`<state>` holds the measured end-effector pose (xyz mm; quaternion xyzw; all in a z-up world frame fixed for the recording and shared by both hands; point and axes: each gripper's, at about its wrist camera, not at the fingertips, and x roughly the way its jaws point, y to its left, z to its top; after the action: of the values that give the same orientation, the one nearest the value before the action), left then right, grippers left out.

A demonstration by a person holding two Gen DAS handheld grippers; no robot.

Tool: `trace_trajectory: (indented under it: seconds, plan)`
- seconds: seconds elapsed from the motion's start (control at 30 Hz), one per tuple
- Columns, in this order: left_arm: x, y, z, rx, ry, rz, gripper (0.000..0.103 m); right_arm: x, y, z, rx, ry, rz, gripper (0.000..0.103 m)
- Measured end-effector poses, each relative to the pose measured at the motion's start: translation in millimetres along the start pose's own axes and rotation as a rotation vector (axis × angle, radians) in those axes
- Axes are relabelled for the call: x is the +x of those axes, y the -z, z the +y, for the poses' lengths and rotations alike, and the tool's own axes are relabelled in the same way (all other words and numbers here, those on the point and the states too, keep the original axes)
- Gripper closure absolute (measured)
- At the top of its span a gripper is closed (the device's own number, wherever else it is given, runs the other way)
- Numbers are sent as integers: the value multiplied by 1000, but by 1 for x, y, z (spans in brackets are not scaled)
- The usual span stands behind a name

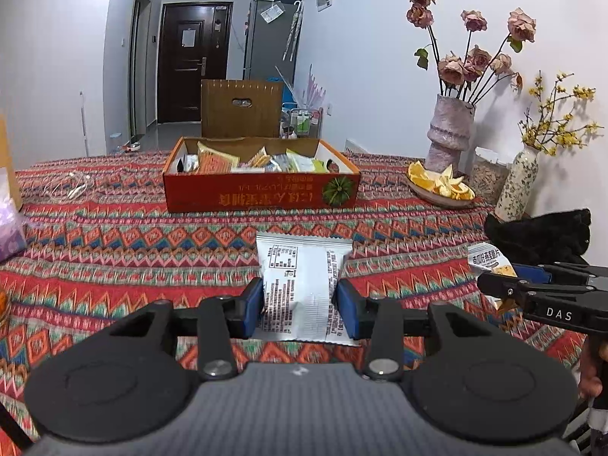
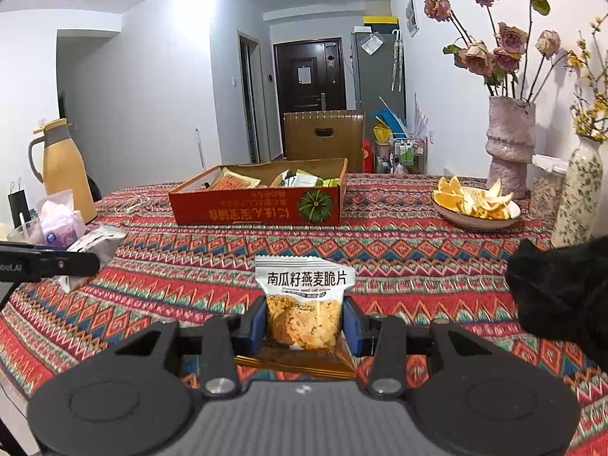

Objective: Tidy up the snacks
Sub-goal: 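Carry the silver and oat-cracker packets over the orange box, then open both grippers to drop the packets into the box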

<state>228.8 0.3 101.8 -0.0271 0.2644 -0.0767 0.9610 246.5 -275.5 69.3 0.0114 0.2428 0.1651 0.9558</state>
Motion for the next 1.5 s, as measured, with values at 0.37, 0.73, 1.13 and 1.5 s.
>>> trace_trajectory:
  seconds: [0.37,0.73,1.13,1.5]
  plan:
    - [101,-106,30,93,-16,-74,61,82,-102,-21,-73,-97,-58,63]
    - [279,-196,79,-47,5,65,61,270,-212,-38,-122,-143,42,63]
    - [404,-192,105,-116,13,286,58,455,-228,-24,-221,27,293,62]
    - [392,-202,116,-112,-35,241,27,477,-240,-32,-191,8,374,43]
